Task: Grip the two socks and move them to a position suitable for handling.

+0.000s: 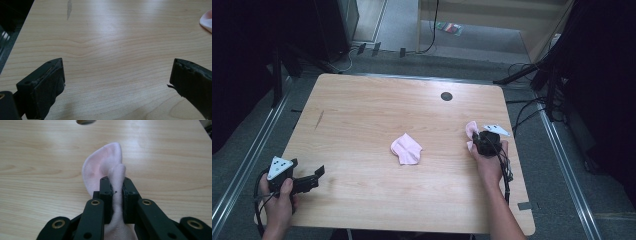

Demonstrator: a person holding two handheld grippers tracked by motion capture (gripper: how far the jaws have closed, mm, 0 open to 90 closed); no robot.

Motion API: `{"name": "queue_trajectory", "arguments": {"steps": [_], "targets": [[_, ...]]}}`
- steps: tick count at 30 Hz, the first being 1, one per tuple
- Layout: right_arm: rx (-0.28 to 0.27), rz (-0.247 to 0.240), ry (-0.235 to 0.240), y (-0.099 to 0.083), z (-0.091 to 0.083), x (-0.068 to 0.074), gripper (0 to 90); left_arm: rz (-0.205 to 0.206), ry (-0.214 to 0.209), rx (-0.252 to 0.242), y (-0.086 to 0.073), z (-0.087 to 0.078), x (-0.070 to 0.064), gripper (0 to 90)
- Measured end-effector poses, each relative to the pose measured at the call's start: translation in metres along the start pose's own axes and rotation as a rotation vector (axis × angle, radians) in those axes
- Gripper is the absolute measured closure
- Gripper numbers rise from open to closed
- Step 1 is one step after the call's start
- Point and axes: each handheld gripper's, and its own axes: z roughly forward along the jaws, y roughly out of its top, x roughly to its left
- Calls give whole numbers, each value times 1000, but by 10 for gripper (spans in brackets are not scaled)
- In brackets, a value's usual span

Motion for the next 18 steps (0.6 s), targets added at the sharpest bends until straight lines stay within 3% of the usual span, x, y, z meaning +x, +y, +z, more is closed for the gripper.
{"name": "queue_trajectory", "arguments": {"steps": [1,4,5,8,18], "targets": [[0,0,0,0,0,0,821,0,0,0,0,0,0,0],[-27,7,48,8,-23,6,820,0,-1,-2,0,0,0,0],[-27,7,48,8,-23,6,820,-2,0,-2,0,0,0,0],[-54,-11,79,13,-44,16,820,-1,0,-2,0,0,0,0],[-58,-21,166,9,-78,38,818,3,-10,-3,0,0,0,0]]}}
